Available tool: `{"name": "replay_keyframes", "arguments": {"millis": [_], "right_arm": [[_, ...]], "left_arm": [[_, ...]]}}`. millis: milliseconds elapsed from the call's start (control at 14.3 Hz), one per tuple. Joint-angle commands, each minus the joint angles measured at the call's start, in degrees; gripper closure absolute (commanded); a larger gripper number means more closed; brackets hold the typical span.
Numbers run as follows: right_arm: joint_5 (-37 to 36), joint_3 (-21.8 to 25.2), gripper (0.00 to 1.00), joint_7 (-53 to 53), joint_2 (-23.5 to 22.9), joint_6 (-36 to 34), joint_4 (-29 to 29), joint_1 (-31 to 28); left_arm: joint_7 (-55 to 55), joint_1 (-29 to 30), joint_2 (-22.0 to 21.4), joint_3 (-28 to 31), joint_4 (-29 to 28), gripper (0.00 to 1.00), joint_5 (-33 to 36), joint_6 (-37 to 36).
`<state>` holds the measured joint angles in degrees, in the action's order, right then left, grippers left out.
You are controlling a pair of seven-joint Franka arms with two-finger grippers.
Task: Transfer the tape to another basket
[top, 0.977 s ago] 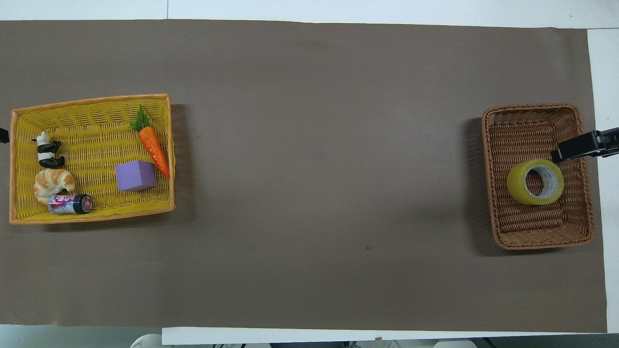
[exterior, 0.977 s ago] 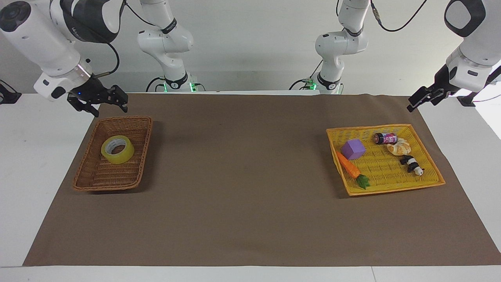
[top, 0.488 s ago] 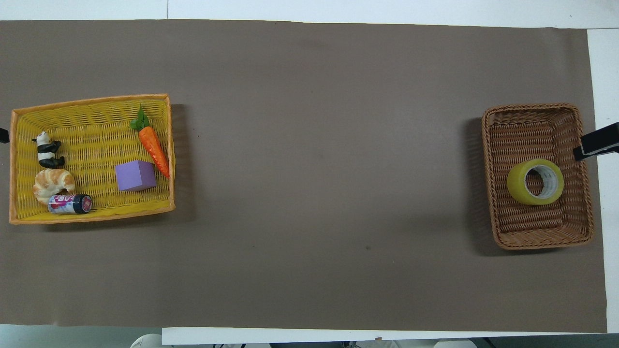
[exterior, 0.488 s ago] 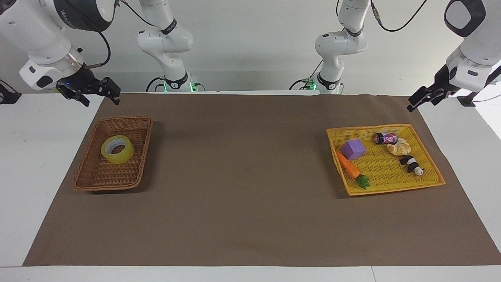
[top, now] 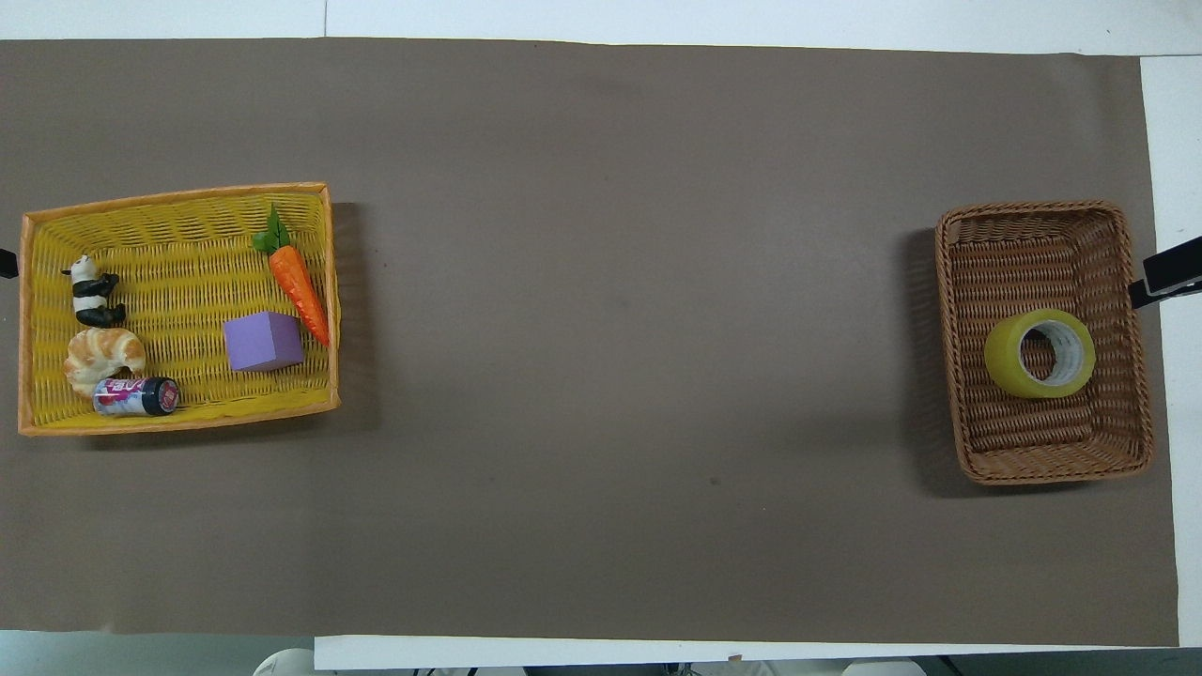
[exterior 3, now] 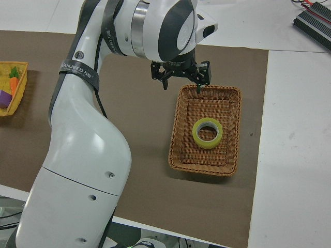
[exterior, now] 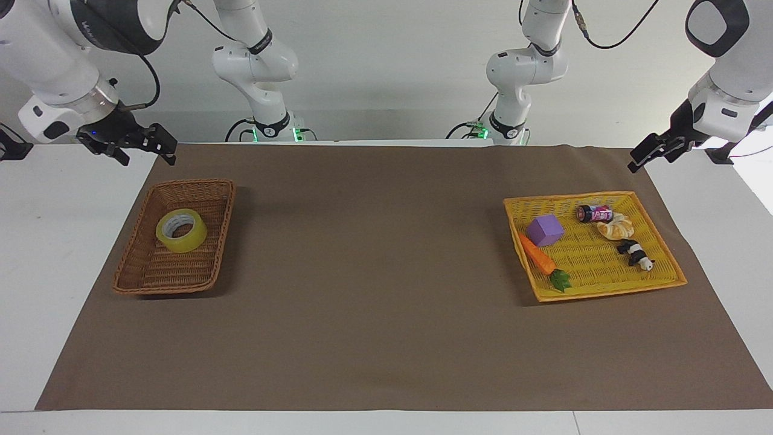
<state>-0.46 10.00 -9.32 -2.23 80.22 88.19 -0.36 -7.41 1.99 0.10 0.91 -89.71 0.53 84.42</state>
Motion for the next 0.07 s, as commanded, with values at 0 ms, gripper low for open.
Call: {"name": "replay_keyframes", "arguments": {"millis": [0], "right_arm": [[-1.3,-0.86,0.0,0.88,-0.15,-1.03,-0.74,-0.43]], "left_arm": [[0.65,0.2,-1.68,-0.03,-2.05,0.0,-0.71,1.01]]}}
